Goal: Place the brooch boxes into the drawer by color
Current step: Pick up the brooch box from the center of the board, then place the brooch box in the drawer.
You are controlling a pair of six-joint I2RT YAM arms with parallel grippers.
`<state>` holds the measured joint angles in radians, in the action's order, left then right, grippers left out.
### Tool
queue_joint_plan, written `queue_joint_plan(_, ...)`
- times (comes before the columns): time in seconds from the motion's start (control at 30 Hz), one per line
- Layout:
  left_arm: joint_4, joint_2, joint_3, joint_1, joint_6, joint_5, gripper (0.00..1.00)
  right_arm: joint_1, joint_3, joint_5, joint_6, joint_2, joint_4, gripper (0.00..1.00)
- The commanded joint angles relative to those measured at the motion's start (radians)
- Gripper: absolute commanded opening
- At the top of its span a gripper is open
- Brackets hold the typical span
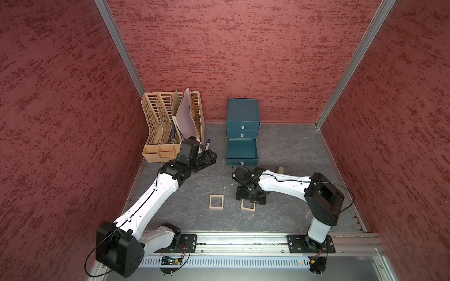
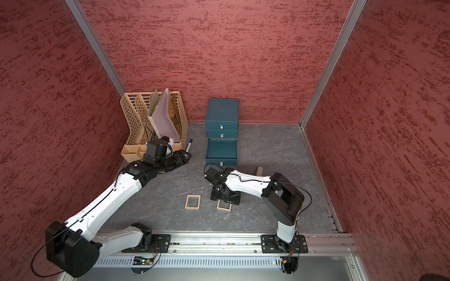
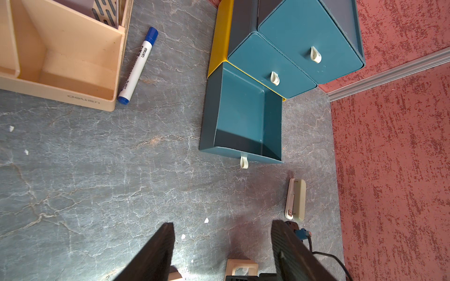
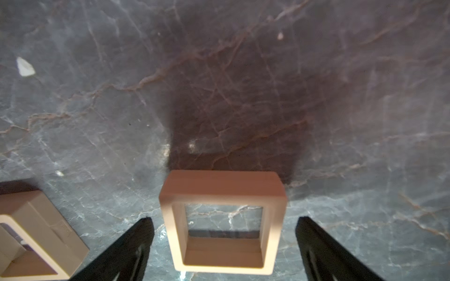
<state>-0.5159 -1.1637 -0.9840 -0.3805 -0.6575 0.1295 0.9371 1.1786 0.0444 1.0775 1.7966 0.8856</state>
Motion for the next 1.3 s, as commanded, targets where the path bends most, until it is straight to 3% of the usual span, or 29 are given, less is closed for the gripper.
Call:
queue_joint_plan(0.0,0.013,0.006,-0.025,0.003,-0.001,-0.001,0.67,0.005,-0.011,0.016,-0.016,0.006,-0.021,0.95)
queue_joint_plan(0.37,0.018,-0.008,-0.047,0.004,0.006,0.004,0.67,0.005,-0.044,0.044,-0.009,0.032,-0.059,0.83)
queue_joint_plan(0.63,0.026,-0.004,-0.03,0.003,0.004,0.009,0.66,0.014,-0.008,-0.042,-0.029,-0.004,-0.007,0.62)
queue_joint_plan(0.8,0.028,-0.007,-0.026,0.003,0.004,0.014,0.66,0.023,0.05,-0.121,-0.06,-0.038,0.056,0.58)
queue_joint_plan(1.07,0.054,-0.023,-0.001,-0.003,-0.008,0.027,0.66,0.025,0.244,-0.271,-0.17,-0.041,0.186,0.56)
queue_joint_plan(1.27,0.063,-0.026,0.017,-0.002,-0.013,0.04,0.66,0.01,0.459,-0.31,-0.279,0.014,0.255,0.55)
